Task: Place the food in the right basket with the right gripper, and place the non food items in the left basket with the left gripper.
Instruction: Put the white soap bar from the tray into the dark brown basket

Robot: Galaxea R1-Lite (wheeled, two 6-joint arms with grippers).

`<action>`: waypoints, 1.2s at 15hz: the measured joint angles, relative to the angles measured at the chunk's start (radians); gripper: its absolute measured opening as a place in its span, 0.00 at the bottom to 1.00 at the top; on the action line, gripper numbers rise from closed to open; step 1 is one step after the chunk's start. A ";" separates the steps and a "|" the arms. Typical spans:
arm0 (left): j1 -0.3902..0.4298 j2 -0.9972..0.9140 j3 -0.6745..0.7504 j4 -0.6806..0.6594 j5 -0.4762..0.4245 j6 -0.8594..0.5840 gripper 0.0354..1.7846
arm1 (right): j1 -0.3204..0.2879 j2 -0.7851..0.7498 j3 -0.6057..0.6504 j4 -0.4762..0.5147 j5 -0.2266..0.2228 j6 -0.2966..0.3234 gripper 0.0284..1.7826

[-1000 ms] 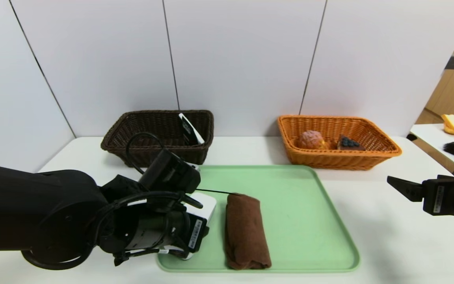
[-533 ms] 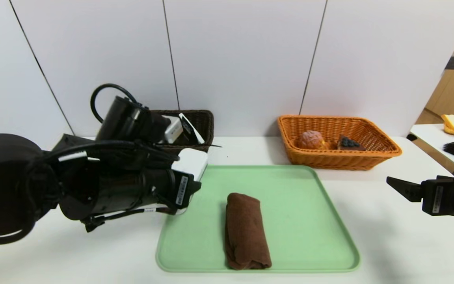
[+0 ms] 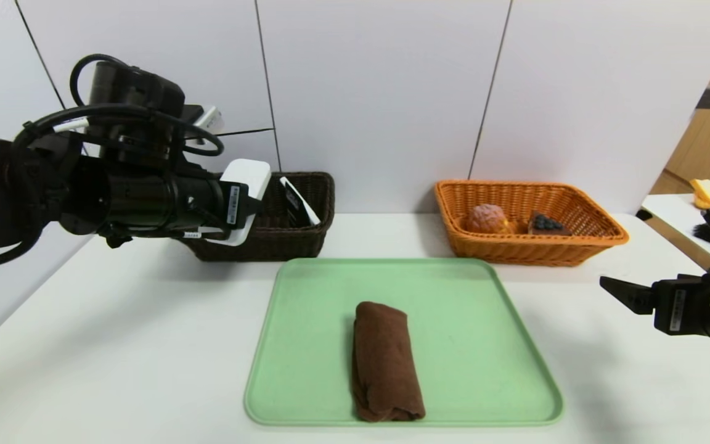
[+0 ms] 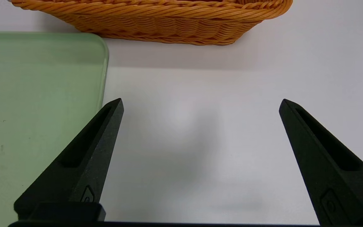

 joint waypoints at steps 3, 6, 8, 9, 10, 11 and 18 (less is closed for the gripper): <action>0.043 0.064 -0.056 -0.001 -0.007 0.000 0.55 | -0.001 0.017 0.002 -0.027 0.000 0.000 0.95; 0.083 0.129 -0.116 -0.002 -0.008 0.000 0.55 | -0.002 0.035 0.000 -0.060 0.000 0.003 0.95; 0.109 0.167 -0.145 -0.002 -0.009 0.000 0.55 | -0.001 0.056 0.009 -0.130 0.001 0.006 0.95; 0.119 0.183 -0.157 -0.002 -0.009 0.000 0.55 | -0.001 0.069 0.014 -0.168 0.004 0.007 0.95; 0.127 0.199 -0.168 -0.002 -0.009 0.001 0.55 | -0.002 0.083 0.017 -0.209 0.013 0.006 0.95; 0.134 0.212 -0.177 -0.002 -0.009 0.001 0.55 | -0.003 0.097 0.019 -0.244 0.021 0.007 0.95; 0.169 0.277 -0.255 -0.002 -0.011 0.000 0.55 | -0.005 0.161 0.047 -0.339 0.040 0.007 0.95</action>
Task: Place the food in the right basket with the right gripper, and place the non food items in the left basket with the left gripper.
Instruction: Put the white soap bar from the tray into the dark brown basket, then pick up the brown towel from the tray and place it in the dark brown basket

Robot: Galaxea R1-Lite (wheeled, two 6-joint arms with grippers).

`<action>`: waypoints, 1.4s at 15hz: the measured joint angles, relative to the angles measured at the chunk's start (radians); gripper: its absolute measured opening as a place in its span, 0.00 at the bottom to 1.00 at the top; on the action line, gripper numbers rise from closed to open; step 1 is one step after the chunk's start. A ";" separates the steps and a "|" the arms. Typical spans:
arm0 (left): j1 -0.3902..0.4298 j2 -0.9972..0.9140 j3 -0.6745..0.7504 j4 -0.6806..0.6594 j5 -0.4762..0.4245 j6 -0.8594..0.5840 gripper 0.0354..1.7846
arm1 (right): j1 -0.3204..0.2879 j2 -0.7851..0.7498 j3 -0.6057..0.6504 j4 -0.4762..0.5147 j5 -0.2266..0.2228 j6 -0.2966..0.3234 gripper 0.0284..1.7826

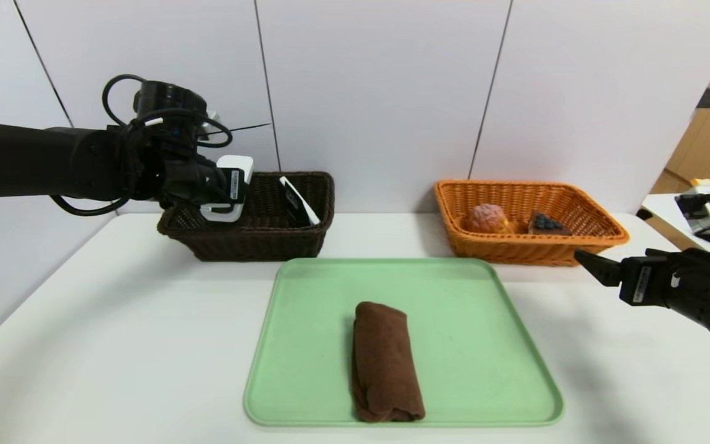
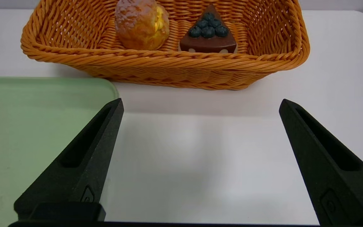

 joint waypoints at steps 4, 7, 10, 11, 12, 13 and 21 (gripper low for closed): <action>0.020 0.042 -0.039 0.000 -0.001 -0.001 0.55 | -0.004 0.009 0.008 0.000 0.001 0.001 0.95; 0.031 0.073 -0.047 -0.003 0.001 -0.004 0.55 | -0.010 0.013 0.006 -0.001 0.003 0.000 0.95; 0.044 0.096 -0.045 -0.088 0.002 0.013 0.65 | -0.013 0.017 -0.001 -0.002 0.007 -0.001 0.95; 0.049 0.100 -0.041 -0.097 0.003 0.026 0.69 | -0.013 0.018 -0.002 -0.002 0.013 -0.002 0.95; 0.052 0.104 -0.039 -0.098 0.002 0.029 0.72 | -0.014 0.018 -0.003 -0.002 0.016 -0.003 0.95; 0.054 0.106 -0.038 -0.099 0.003 0.029 0.75 | -0.015 0.018 -0.003 -0.001 0.016 -0.004 0.95; -0.043 0.001 -0.035 -0.100 -0.004 0.004 0.88 | -0.018 0.021 0.000 -0.001 0.016 -0.005 0.95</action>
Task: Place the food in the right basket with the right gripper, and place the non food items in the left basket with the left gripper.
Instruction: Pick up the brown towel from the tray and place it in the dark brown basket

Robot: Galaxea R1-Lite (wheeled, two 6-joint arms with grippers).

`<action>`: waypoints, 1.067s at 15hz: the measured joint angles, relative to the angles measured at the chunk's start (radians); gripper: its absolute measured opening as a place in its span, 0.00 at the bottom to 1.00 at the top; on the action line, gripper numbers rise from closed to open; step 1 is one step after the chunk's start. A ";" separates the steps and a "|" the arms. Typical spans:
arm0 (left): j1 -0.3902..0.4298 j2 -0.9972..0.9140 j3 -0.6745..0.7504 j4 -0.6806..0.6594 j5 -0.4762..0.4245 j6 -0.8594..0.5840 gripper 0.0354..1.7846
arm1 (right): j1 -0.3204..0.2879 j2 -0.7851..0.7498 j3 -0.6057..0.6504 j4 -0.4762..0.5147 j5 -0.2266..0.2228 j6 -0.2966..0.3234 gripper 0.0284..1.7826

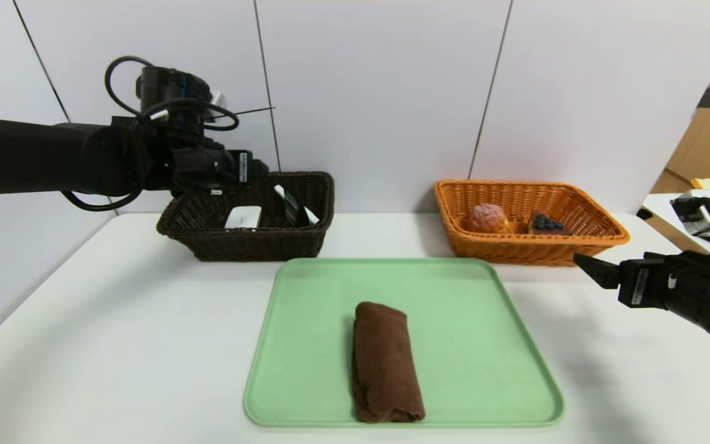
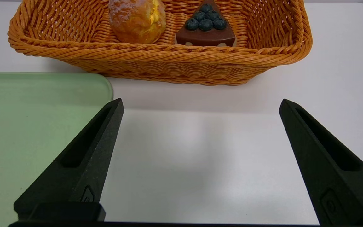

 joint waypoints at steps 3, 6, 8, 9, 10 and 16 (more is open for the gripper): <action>-0.146 -0.081 0.051 0.005 0.001 -0.085 0.90 | -0.002 0.001 -0.001 0.000 -0.001 0.000 0.95; -0.316 -0.160 0.180 0.007 0.005 -0.160 0.92 | -0.008 0.001 0.000 0.000 -0.001 0.000 0.95; -0.420 -0.207 0.278 0.008 0.008 -0.210 0.93 | -0.010 0.001 0.006 0.000 -0.001 0.001 0.95; -0.466 -0.225 0.316 0.014 0.010 -0.258 0.93 | -0.010 0.001 0.006 0.000 -0.001 0.002 0.95; -0.495 -0.236 0.343 0.038 0.010 -0.303 0.93 | -0.010 -0.001 0.007 0.000 -0.001 0.003 0.95; -0.593 -0.207 0.433 0.107 0.061 -0.344 0.94 | -0.011 -0.005 0.014 -0.001 -0.002 0.006 0.95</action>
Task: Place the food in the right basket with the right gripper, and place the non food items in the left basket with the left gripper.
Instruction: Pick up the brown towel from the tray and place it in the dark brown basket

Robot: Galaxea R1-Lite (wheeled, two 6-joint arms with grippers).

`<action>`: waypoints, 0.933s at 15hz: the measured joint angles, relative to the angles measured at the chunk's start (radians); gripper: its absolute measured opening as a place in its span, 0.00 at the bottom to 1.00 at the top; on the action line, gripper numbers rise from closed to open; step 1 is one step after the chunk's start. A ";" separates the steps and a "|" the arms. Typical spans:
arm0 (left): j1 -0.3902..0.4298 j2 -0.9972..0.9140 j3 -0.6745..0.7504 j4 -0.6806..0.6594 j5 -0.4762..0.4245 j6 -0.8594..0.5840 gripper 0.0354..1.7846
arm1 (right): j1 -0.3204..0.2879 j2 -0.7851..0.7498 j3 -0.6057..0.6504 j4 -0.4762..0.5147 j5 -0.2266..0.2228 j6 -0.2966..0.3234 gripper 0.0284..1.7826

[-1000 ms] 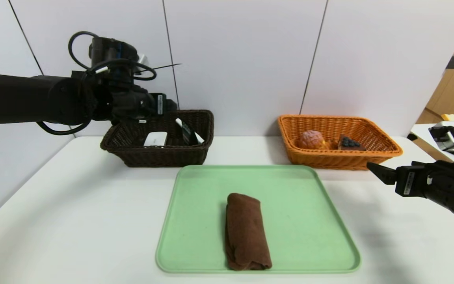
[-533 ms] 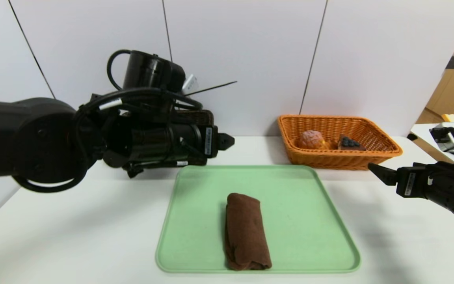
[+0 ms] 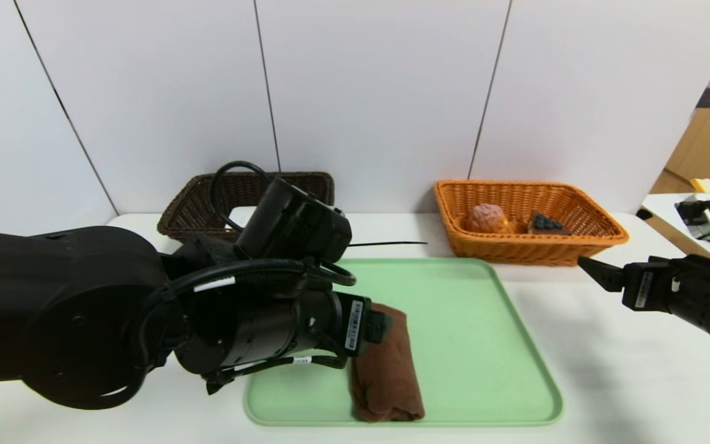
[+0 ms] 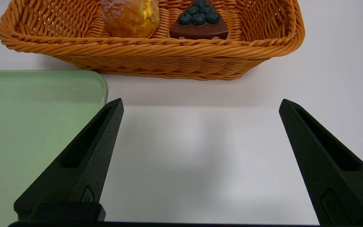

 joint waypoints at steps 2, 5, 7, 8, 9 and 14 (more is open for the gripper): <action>-0.007 0.038 0.002 -0.002 0.009 -0.037 0.94 | 0.000 0.000 0.001 -0.011 0.000 0.003 0.95; -0.010 0.100 -0.011 -0.015 0.010 -0.065 0.94 | -0.010 0.004 0.007 -0.024 0.002 0.006 0.95; -0.016 0.134 -0.038 -0.024 0.009 -0.075 0.94 | -0.013 0.007 0.009 -0.024 0.003 0.006 0.95; -0.021 0.148 -0.048 -0.026 0.009 -0.075 0.94 | -0.013 0.009 0.009 -0.024 0.004 0.006 0.95; -0.026 0.161 -0.057 -0.026 0.008 -0.077 0.94 | -0.013 0.012 0.009 -0.026 0.004 0.006 0.95; -0.046 0.197 -0.070 -0.026 0.014 -0.076 0.94 | -0.014 0.027 0.010 -0.045 0.011 0.010 0.95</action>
